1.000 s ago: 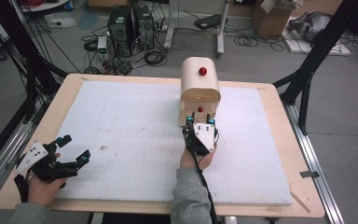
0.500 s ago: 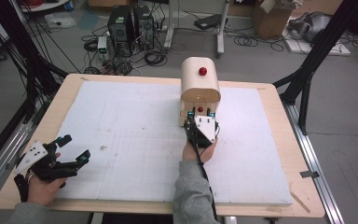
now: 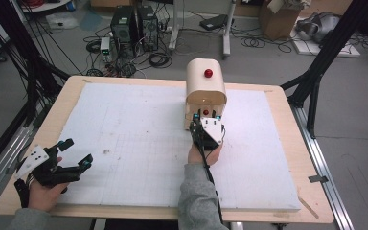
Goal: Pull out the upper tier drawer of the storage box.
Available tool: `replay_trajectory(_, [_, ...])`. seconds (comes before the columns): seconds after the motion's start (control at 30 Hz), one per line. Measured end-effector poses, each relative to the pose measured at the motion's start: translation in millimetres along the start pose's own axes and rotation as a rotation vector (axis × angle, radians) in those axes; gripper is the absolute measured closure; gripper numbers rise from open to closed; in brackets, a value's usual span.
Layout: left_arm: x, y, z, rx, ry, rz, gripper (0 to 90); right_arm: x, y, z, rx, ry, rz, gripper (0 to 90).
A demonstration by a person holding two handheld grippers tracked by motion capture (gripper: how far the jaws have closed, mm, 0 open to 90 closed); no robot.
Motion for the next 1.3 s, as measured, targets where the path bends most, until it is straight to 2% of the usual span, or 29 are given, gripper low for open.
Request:
replay_trajectory(0.07, [-0.2,-0.2,-0.1,-0.001,0.001,0.000,1.7,0.1,0.0,0.0,-0.001,-0.001,0.004,53.5])
replay_trajectory(0.1, [-0.1,-0.2,-0.1,-0.001,0.001,-0.001,1.7,-0.8,-0.7,0.5,0.005,-0.004,0.005,59.7])
replay_trajectory(0.13, [-0.1,-0.2,-0.1,-0.001,0.001,-0.001,1.7,-0.8,-0.7,0.5,0.005,-0.004,0.005,59.7])
replay_trajectory(0.17, [0.1,0.0,-0.2,-0.001,0.000,-0.001,1.7,-0.9,-1.3,1.0,0.011,-0.010,0.001,66.4])
replay_trajectory(0.2, [0.1,0.0,-0.2,-0.001,0.000,-0.001,1.7,-0.9,-1.3,1.0,0.011,-0.010,0.001,66.4])
replay_trajectory(0.23, [-0.1,-0.2,-0.4,-0.001,0.000,-0.002,1.7,-1.7,-1.6,0.9,0.008,-0.008,0.007,72.0])
replay_trajectory(0.93, [-1.1,0.6,-1.1,-0.005,0.002,-0.008,1.7,0.5,-5.5,0.9,-0.004,-0.015,0.020,73.5])
replay_trajectory(1.13, [-1.6,0.8,-0.8,-0.004,0.002,-0.009,1.7,1.2,-16.6,-0.6,-0.001,-0.035,0.020,73.5])
replay_trajectory(1.17, [-1.2,1.1,-0.5,-0.003,0.004,-0.010,1.7,1.9,-23.5,-2.1,0.007,-0.030,0.022,73.6])
replay_trajectory(1.3, [-0.4,1.3,-0.1,-0.003,0.006,-0.012,1.7,3.7,-33.0,-3.4,0.011,-0.013,0.022,73.5])
Point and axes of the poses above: each handheld gripper's, and its own axes: y roughly forward along the jaws, z roughly out of its top, x roughly to its right, the point moved 6 cm from there along y, roughly forward along the jaws, and after that the axes turned 6 degrees about -z, right-handed, at the moved point
